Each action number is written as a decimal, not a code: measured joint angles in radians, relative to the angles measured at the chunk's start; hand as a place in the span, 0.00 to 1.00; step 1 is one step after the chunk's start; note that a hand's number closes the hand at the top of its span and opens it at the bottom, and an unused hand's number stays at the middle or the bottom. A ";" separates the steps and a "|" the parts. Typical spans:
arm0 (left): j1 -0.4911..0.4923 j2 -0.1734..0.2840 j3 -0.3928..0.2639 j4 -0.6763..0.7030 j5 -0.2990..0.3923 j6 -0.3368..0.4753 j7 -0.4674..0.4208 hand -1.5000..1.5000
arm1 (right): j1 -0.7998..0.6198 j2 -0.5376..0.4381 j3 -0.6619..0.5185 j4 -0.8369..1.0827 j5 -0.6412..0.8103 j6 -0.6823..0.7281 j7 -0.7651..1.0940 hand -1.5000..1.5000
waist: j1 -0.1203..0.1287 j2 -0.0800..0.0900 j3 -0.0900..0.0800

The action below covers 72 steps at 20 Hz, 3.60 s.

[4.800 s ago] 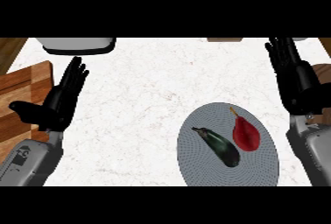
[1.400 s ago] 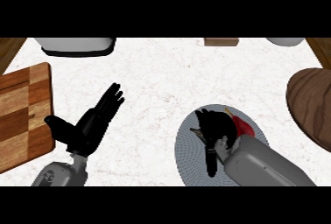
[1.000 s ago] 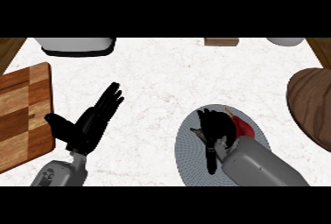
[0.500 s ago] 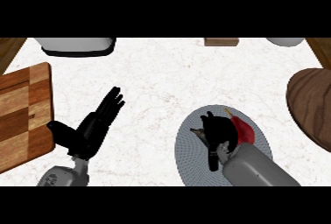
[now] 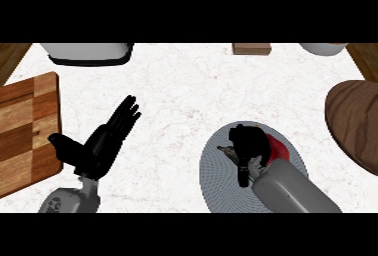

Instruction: Pick the eggplant from the placemat and place it in the bowl

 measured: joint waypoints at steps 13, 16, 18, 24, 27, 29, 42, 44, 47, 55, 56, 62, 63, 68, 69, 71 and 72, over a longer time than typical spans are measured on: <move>0.010 -0.025 0.021 0.002 -0.027 -0.006 0.002 0.50 | 0.231 -0.099 -0.102 -0.213 0.115 -0.189 -0.046 1.00 | -0.018 0.002 0.004; 0.004 -0.028 0.027 0.001 -0.030 -0.006 0.010 0.50 | 0.317 -0.157 -0.128 -0.303 0.162 -0.247 -0.030 1.00 | -0.016 0.004 0.003; 0.003 -0.037 0.023 0.010 -0.040 -0.005 0.002 0.50 | 0.348 -0.175 -0.143 -0.368 0.195 -0.251 0.016 1.00 | -0.016 0.007 0.005; 0.031 -0.029 0.031 -0.008 -0.036 -0.032 0.000 0.50 | 0.432 -0.193 -0.168 -0.642 0.268 -0.243 0.125 1.00 | -0.014 0.011 0.009; 0.025 -0.035 0.037 -0.006 -0.037 -0.028 0.005 0.50 | 0.443 -0.223 -0.201 -0.798 0.295 -0.219 0.147 1.00 | -0.017 0.011 0.009; 0.039 -0.041 0.028 -0.017 -0.047 -0.023 0.000 0.50 | 0.429 -0.238 -0.236 -0.891 0.304 -0.187 0.166 1.00 | -0.015 0.011 0.009; 0.018 -0.060 0.038 -0.023 -0.065 -0.027 0.030 0.50 | 0.251 -0.237 -0.556 -0.998 0.299 0.021 0.132 1.00 | -0.005 0.016 0.010; 0.009 -0.061 0.043 -0.032 -0.063 -0.028 0.050 0.50 | 0.219 -0.231 -0.618 -0.981 0.273 0.041 0.113 1.00 | -0.004 0.016 0.010; 0.018 -0.066 0.047 -0.015 -0.065 -0.042 0.032 0.50 | 0.188 -0.247 -0.721 -0.908 0.226 0.050 0.060 1.00 | -0.002 0.017 0.010; 0.002 -0.081 0.058 -0.017 -0.077 -0.046 0.045 0.50 | 0.143 -0.284 -0.919 -0.627 0.169 -0.076 -0.149 1.00 | 0.002 0.019 0.011; -0.005 -0.080 0.063 -0.016 -0.078 -0.046 0.047 0.50 | 0.143 -0.281 -0.917 -0.576 0.184 -0.113 -0.182 1.00 | 0.003 0.019 0.011; 0.014 -0.074 0.072 -0.025 -0.071 -0.076 0.037 0.50 | 0.107 -0.357 -0.969 -0.263 0.230 -0.252 -0.387 1.00 | 0.011 0.022 0.011; 0.014 -0.074 0.073 -0.020 -0.073 -0.078 0.033 0.50 | 0.098 -0.361 -0.968 -0.204 0.245 -0.286 -0.417 1.00 | 0.012 0.022 0.011; 0.013 -0.098 0.053 -0.021 -0.090 -0.067 0.038 0.50 | 0.032 -0.402 -0.962 0.087 0.304 -0.356 -0.504 1.00 | 0.022 0.025 0.012; 0.003 -0.094 0.059 -0.026 -0.084 -0.071 0.048 0.50 | 0.012 -0.402 -0.966 0.147 0.308 -0.362 -0.503 1.00 | 0.025 0.026 0.012; -0.004 -0.092 0.061 -0.023 -0.081 -0.079 0.050 0.50 | -0.023 -0.395 -0.981 0.263 0.315 -0.388 -0.498 0.00 | 0.029 0.028 0.012; -0.018 -0.091 0.069 -0.017 -0.077 -0.078 0.062 0.50 | -0.049 -0.396 -0.990 0.318 0.311 -0.396 -0.504 0.00 | 0.029 0.028 0.012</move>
